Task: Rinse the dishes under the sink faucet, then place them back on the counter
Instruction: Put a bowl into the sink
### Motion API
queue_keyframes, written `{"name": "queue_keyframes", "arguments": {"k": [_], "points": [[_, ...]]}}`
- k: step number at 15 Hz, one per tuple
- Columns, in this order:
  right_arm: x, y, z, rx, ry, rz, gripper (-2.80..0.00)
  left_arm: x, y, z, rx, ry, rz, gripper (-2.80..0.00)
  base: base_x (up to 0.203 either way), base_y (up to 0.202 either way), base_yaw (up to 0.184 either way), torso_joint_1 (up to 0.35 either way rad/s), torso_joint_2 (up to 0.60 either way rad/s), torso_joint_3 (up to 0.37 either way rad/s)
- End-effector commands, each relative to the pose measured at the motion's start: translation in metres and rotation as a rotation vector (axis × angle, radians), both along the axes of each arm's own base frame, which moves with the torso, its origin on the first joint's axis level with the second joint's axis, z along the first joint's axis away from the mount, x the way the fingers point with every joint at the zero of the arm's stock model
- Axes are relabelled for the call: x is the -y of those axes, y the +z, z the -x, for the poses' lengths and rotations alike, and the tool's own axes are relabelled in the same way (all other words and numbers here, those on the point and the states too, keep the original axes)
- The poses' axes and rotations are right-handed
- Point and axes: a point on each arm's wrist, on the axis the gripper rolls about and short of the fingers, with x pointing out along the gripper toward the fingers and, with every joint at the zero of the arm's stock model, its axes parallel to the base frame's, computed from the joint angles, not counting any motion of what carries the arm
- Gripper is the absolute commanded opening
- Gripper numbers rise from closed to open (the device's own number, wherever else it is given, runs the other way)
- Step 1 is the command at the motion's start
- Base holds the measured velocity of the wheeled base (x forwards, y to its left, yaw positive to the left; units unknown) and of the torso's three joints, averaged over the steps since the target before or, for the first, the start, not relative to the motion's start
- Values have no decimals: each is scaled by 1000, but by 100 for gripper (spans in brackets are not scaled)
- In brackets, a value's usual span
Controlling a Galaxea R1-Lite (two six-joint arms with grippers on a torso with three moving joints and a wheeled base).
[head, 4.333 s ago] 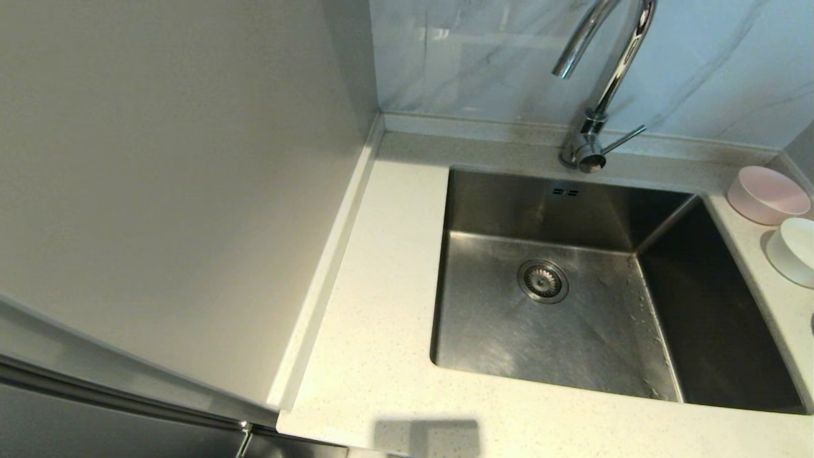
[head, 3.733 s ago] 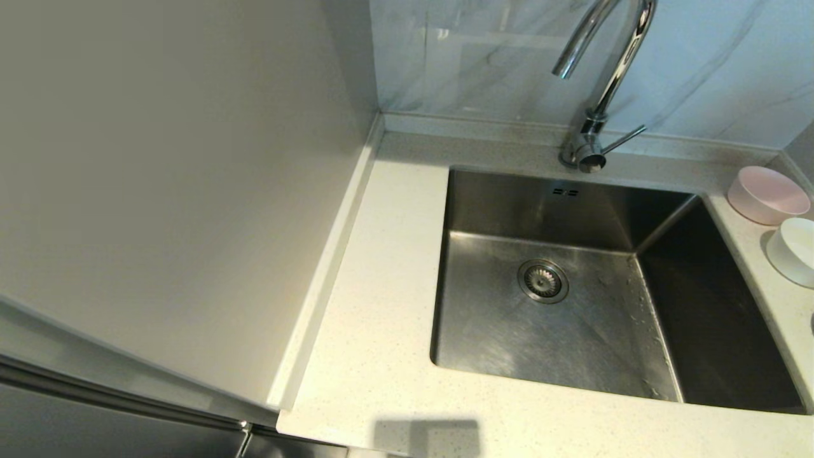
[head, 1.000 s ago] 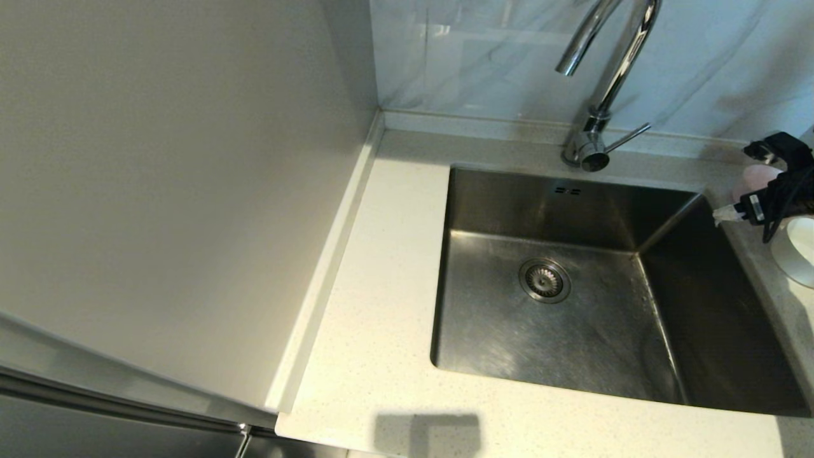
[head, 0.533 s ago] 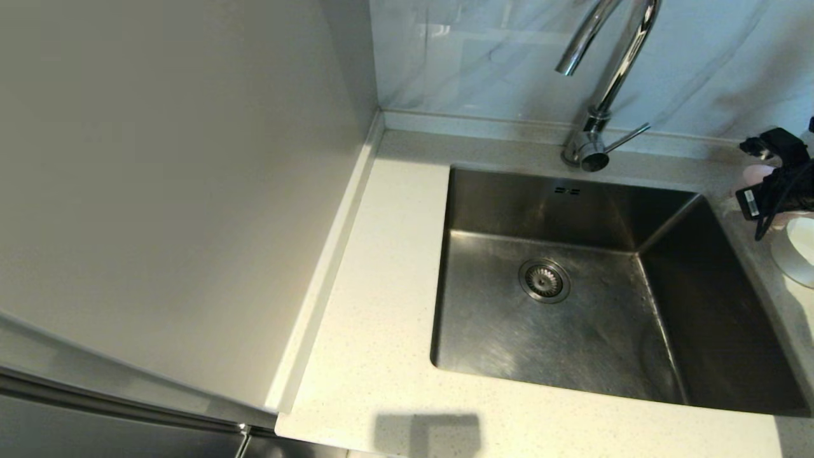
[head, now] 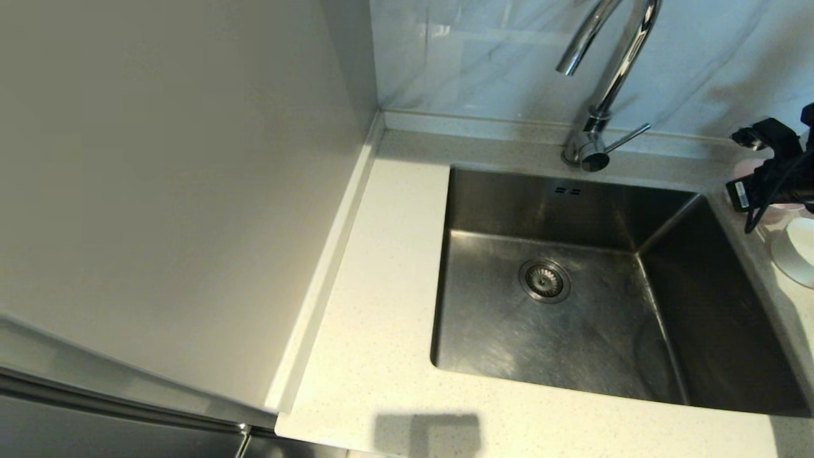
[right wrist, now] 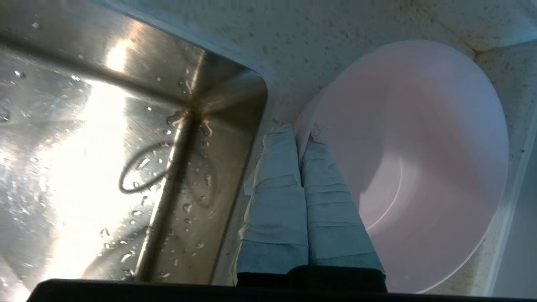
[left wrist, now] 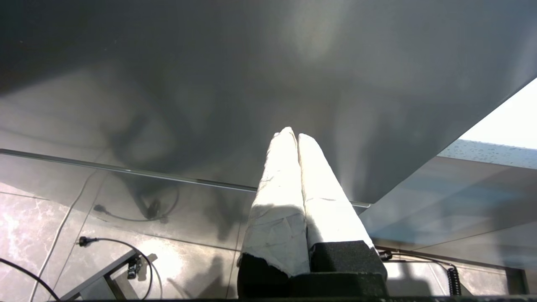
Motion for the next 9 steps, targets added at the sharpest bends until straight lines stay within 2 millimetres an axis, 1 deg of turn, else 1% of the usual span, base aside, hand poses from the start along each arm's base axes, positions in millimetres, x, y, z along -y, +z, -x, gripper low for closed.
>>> {"name": "queue_keyframes", "arguments": {"k": [1,3,5,7,9], "points": [[-11,12,4,26,22,7,-280,0,0,0,4,1,1,-280,0,0,0,0,0,0],[-27,27,10,58,48,8,-280,0,0,0,4,1,1,-280,0,0,0,0,0,0],[-46,45,25,88,93,-7,-280,0,0,0,4,-1,1,-280,0,0,0,0,0,0],[-69,43,39,55,172,-37,-280,0,0,0,4,1,1,-280,0,0,0,0,0,0],[-91,34,47,6,233,-58,-280,0,0,0,4,1,1,-280,0,0,0,0,0,0]]}}
